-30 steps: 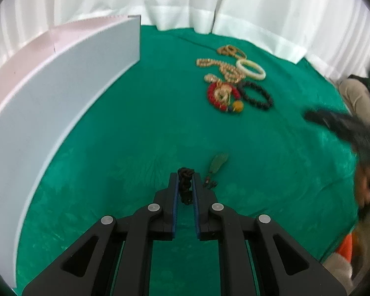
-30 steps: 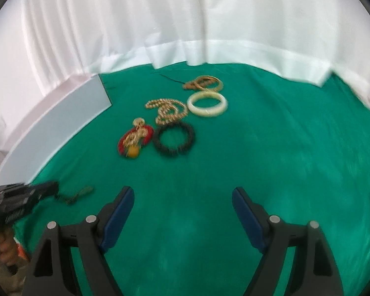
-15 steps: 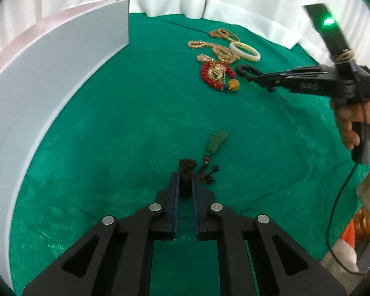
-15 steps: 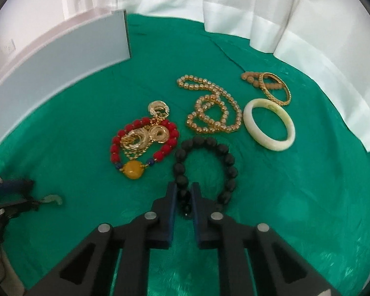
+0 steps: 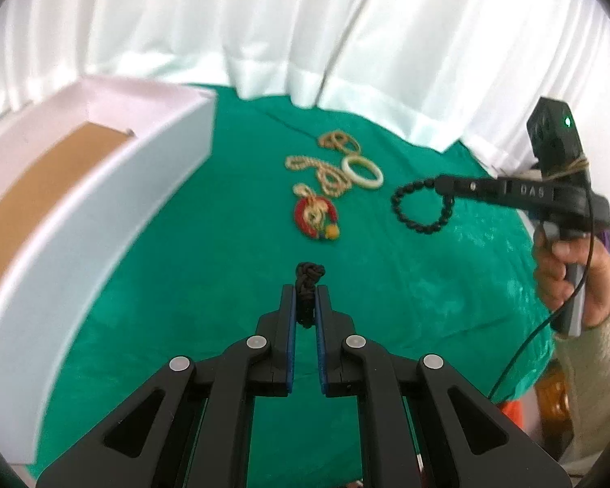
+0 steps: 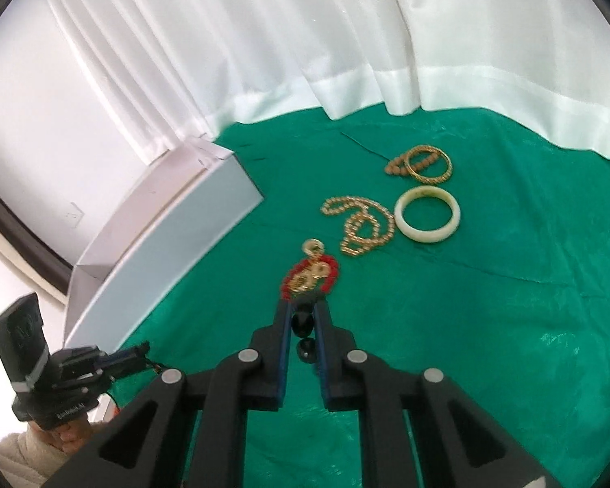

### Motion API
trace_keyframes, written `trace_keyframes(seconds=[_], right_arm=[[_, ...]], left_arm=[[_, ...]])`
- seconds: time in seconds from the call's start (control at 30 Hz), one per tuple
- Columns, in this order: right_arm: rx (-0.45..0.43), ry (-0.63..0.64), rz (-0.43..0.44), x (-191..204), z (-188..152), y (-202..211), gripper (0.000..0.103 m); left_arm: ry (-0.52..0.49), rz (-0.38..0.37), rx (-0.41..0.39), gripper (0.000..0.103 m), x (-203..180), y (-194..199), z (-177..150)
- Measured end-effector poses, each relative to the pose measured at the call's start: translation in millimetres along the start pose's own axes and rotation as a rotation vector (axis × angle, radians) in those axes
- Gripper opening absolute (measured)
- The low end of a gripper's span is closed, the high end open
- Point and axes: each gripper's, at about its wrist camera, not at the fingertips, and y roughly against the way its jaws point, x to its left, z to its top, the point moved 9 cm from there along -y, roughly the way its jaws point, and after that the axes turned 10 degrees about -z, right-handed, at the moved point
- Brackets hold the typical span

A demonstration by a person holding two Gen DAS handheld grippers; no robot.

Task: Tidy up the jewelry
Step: 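Carry both held items into the white box and open both grippers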

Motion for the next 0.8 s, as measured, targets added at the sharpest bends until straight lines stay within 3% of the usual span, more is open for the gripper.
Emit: trace_keyframes(seconds=[0.27, 0.53, 0.67, 0.8], right_arm=[[-0.023, 0.057, 0.109, 74.7, 33.3, 13.5, 0.012], [-0.076, 0.191, 0.253, 217.4, 109.7, 2.4, 0.012], [-0.056, 0.234, 0.333, 291.1, 129.0, -24.2, 0.012], [-0.014, 0.268, 0.378, 346.0, 122.3, -61.2, 0.012]], left_arm=[[0.018, 0.069, -0.106, 0.006, 24.4, 77.0, 48.6], [0.076, 0.248, -0.222, 0.006, 111.7, 157.8, 96.1], [0.144, 0.327, -0.224, 0.006, 167.1, 163.0, 97.3], [0.218, 0.401, -0.189, 0.006, 222.8, 152.0, 79.9]])
